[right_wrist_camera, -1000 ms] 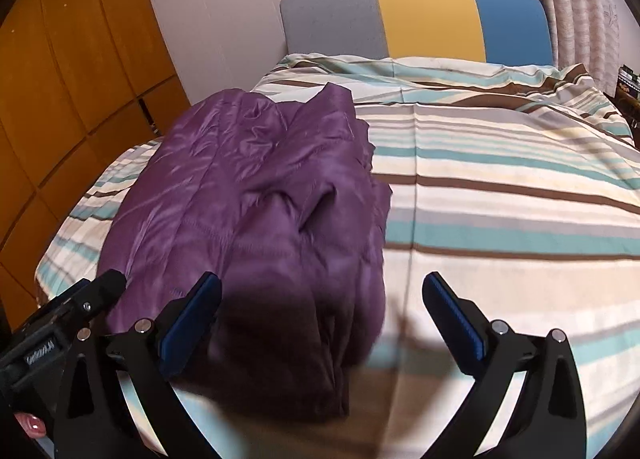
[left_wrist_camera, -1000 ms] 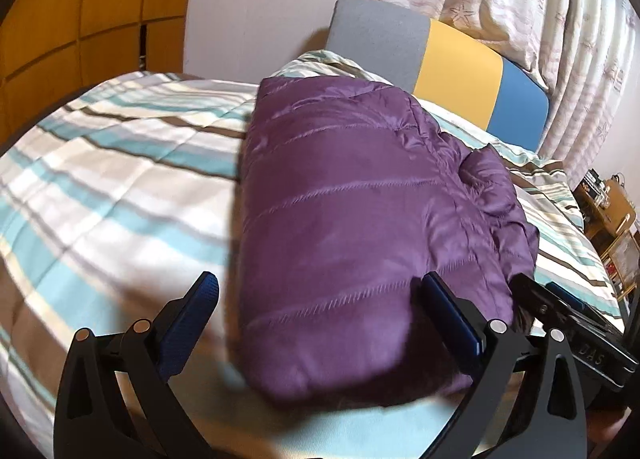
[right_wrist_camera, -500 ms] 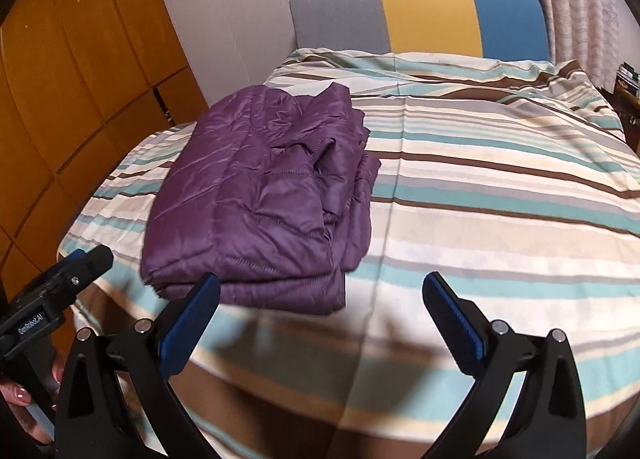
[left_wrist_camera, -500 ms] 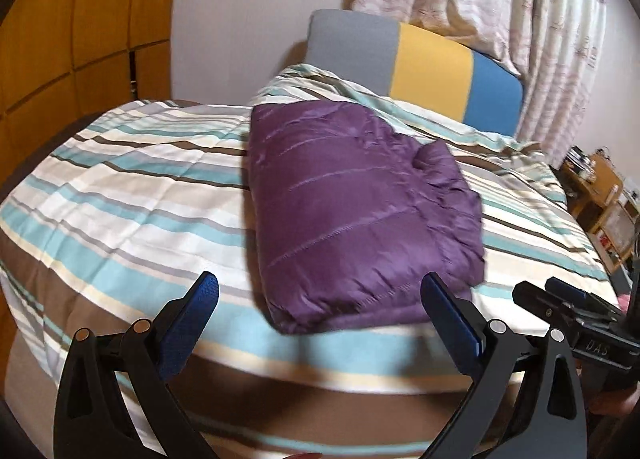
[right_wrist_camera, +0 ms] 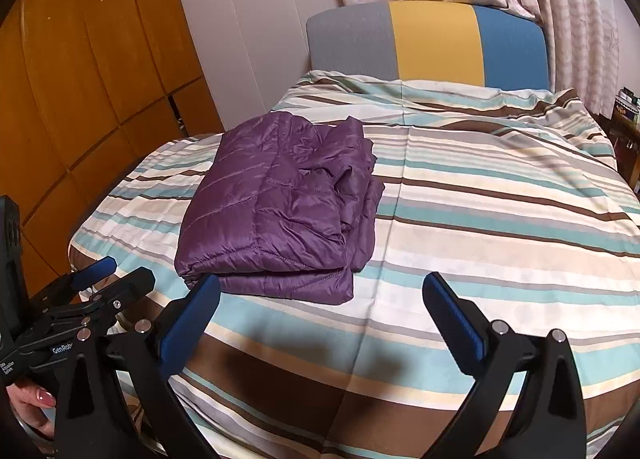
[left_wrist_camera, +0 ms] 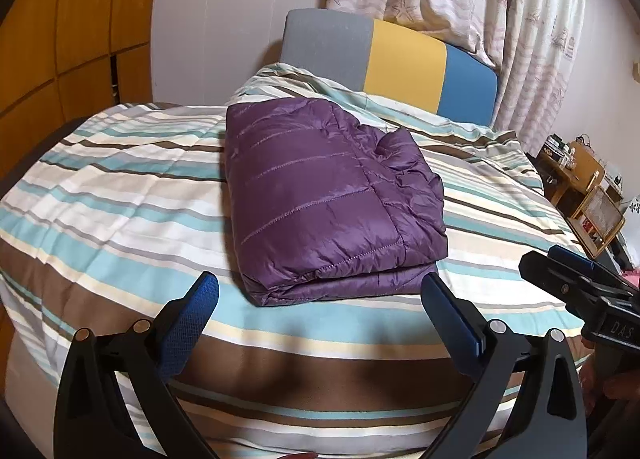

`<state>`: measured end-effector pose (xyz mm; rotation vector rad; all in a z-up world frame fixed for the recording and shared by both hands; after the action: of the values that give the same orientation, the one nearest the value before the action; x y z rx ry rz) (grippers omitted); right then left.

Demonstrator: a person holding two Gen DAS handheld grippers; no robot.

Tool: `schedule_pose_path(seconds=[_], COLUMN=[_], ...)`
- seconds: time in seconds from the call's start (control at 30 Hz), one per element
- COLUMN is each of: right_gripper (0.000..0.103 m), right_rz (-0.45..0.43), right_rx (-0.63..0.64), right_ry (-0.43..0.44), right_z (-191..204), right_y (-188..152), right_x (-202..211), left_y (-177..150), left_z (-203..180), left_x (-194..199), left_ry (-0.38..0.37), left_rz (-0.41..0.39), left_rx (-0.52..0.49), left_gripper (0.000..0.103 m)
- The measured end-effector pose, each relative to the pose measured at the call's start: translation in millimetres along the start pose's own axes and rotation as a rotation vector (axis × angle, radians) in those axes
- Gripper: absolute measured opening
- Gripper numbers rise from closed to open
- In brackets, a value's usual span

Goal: Fold large clothes

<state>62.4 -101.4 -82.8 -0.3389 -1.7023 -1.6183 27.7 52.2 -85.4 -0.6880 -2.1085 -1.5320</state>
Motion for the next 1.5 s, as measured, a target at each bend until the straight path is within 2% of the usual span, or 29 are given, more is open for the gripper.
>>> schedule_pose_path(seconds=[1.17,1.5], right_gripper=[0.101,0.101], right_rz=[0.021,0.028], right_rx=[-0.016,-0.015], right_ry=[-0.004,-0.003], right_z=[-4.8,-5.5], right_y=[-5.1,-6.7], right_x=[-5.7,-6.4], left_y=[-2.6,-0.4], left_z=[-7.1,-6.9], left_x=[-0.4,0.2], left_ry=[0.000,0.010], left_rz=[0.001,-0.021], left_rx=[0.000,-0.011], left_gripper=[0.100,0.100])
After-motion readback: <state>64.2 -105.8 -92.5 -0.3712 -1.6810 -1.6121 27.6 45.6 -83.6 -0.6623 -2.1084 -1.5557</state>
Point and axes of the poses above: each gripper's, at about its wrist camera, not at the fingertips, and x roughly against the way its jaws point, z to its left, y to its top, the point moved 6 cm from there along -x, roughly the way its jaws point, and after that the axes turned 11 degrees about -y, right-handed, at the moved point
